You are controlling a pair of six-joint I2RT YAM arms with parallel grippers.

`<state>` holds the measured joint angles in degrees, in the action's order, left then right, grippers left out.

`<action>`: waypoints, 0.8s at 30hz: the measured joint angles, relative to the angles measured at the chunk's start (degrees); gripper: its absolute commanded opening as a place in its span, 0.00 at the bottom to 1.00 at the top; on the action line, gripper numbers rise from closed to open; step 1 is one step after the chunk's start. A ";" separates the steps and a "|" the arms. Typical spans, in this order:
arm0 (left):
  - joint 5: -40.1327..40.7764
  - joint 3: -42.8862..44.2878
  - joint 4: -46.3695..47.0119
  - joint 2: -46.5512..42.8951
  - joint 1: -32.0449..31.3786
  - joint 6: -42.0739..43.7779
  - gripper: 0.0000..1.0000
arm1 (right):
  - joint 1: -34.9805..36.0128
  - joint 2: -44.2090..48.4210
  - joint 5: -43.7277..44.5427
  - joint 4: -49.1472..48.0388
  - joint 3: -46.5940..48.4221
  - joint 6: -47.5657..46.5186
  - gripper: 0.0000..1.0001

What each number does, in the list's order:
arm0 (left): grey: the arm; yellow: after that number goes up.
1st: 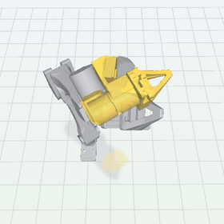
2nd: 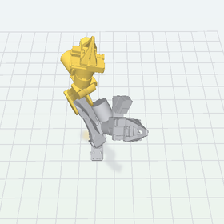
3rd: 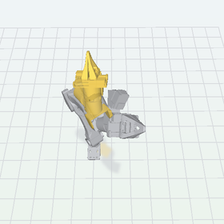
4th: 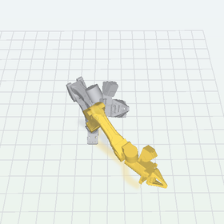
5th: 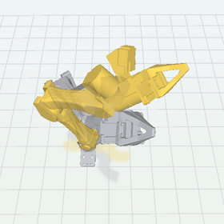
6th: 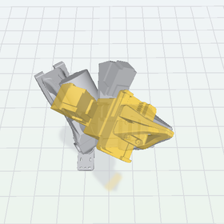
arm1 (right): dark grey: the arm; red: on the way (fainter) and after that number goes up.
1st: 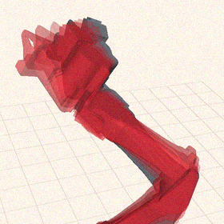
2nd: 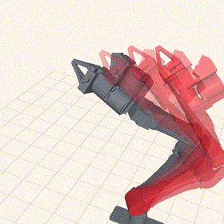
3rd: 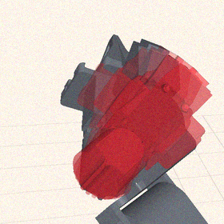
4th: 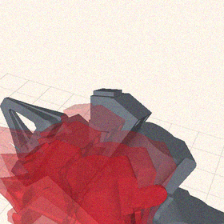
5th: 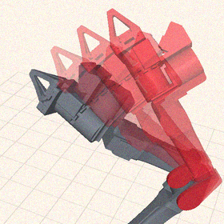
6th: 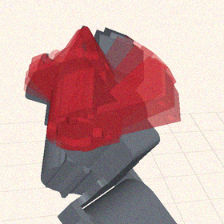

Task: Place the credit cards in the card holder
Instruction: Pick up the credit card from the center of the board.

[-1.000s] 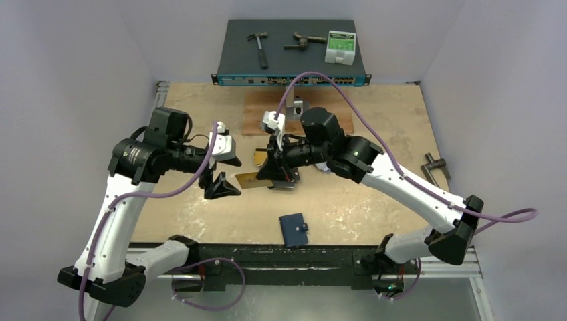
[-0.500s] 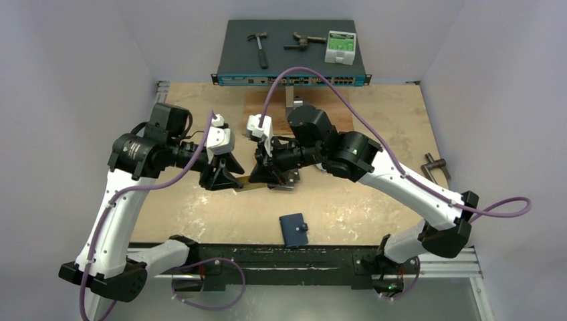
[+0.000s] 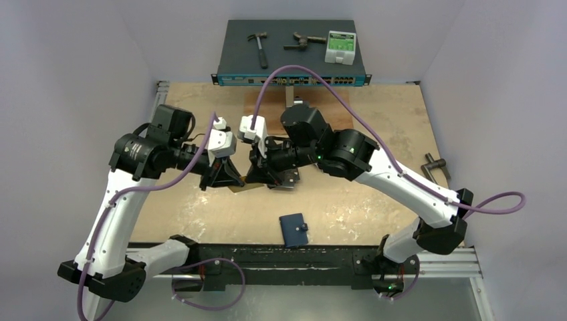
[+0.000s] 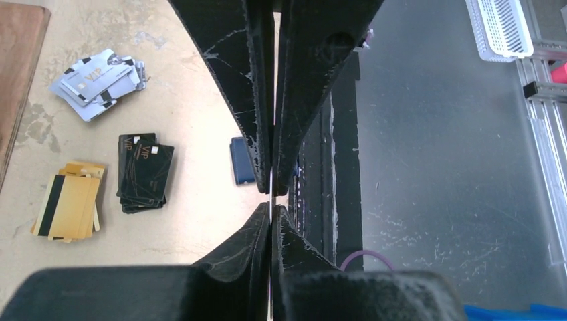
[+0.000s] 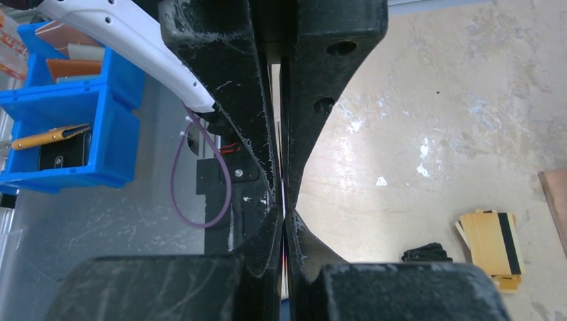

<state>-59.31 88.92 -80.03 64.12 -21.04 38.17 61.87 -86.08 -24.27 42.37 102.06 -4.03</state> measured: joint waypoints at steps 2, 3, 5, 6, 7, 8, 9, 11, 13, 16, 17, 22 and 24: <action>0.17 -0.52 1.53 -0.59 0.00 -1.18 0.00 | 0.02 0.11 0.76 -0.07 0.13 0.07 0.26; 0.24 -1.22 2.78 -1.27 0.02 -2.34 0.00 | 0.02 0.28 0.98 -0.61 -0.07 0.26 0.35; 0.17 -3.39 5.99 -3.34 0.00 -5.79 0.00 | -0.02 1.92 2.89 -3.78 -2.34 0.59 0.56; 0.15 -4.39 7.43 -4.28 0.00 -7.48 0.00 | -0.07 2.99 3.82 -4.85 -3.54 1.33 0.63; -0.17 -6.14 9.79 -5.88 0.02 -10.21 0.00 | -0.20 4.68 5.03 -6.99 -5.64 1.64 0.68; -0.20 -7.23 11.61 -6.97 0.02 -12.37 0.00 | -0.46 6.80 6.19 -9.05 -7.91 2.38 0.69; -0.42 -8.70 14.05 -8.33 0.07 -15.34 0.00 | -0.90 9.31 7.28 -11.41 -10.34 3.23 0.70; -0.72 -11.13 19.82 -10.82 0.46 -21.62 0.00 | -2.86 13.97 8.13 -15.85 -14.32 5.38 0.72; -0.79 -13.14 27.08 -13.07 1.09 -28.92 0.00 | -6.58 19.17 8.24 -21.11 -18.34 8.57 0.73; -0.50 -14.82 38.91 -15.17 1.53 -39.28 0.00 | -12.22 25.73 7.15 -30.16 -24.24 13.90 0.74; -0.33 -15.32 42.99 -15.56 1.55 -43.04 0.00 | -13.40 27.47 5.99 -33.57 -26.21 15.91 0.74; 0.72 -16.20 58.71 -15.98 1.75 -58.73 0.00 | -13.51 29.11 -0.98 -45.29 -30.71 22.91 0.74; 1.27 -16.20 63.23 -15.54 1.90 -63.71 0.00 | -13.51 28.41 -2.64 -49.22 -32.50 25.33 0.74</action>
<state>-58.04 72.73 -16.80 48.58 -19.14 -25.54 48.36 -57.67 -26.92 -6.85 69.56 21.30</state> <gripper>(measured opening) 0.006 0.736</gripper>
